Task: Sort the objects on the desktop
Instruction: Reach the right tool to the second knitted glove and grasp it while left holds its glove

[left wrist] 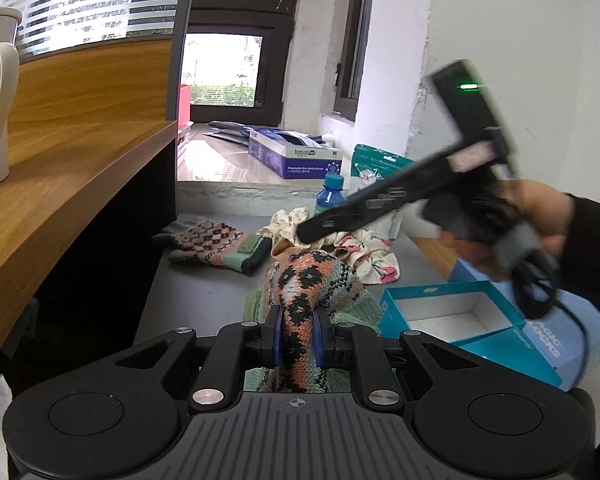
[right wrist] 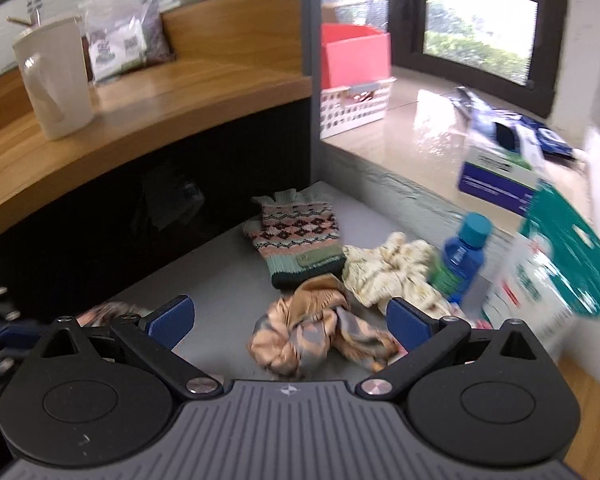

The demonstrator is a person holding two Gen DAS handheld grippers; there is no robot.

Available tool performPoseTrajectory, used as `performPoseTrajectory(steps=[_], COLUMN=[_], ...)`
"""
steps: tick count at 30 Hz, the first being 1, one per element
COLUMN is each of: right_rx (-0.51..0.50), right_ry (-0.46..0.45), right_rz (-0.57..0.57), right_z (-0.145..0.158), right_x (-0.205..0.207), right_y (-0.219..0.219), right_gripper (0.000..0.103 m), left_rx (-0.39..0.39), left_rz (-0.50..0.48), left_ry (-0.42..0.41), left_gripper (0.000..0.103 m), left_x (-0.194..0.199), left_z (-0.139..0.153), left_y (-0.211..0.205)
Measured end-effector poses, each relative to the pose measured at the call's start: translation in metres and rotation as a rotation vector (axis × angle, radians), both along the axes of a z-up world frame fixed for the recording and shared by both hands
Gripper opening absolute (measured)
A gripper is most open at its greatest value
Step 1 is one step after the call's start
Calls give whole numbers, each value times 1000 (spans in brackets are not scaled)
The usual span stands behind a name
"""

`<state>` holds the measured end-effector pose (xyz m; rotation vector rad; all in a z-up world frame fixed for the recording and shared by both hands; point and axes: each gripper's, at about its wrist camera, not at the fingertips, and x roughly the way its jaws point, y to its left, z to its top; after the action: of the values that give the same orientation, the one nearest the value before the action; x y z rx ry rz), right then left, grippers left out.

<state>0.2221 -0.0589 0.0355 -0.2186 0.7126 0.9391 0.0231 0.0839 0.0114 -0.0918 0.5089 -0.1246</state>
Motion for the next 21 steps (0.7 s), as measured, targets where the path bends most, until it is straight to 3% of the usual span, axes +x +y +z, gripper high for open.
performPoseTrajectory(steps=[6, 10, 21], right_rx=[-51, -86, -180], right_ry=[38, 46, 70], right_rz=[61, 88, 159], right_z=[-14, -27, -61], right_x=[38, 51, 86], right_y=[44, 63, 111], right_gripper=[103, 97, 97], left_rx=[12, 11, 15], left_rz=[21, 25, 11], left_ry=[1, -1, 7], left_gripper=[18, 18, 18], left_x=[2, 2, 2], left_z=[-1, -1, -4], left_y=[4, 7, 7])
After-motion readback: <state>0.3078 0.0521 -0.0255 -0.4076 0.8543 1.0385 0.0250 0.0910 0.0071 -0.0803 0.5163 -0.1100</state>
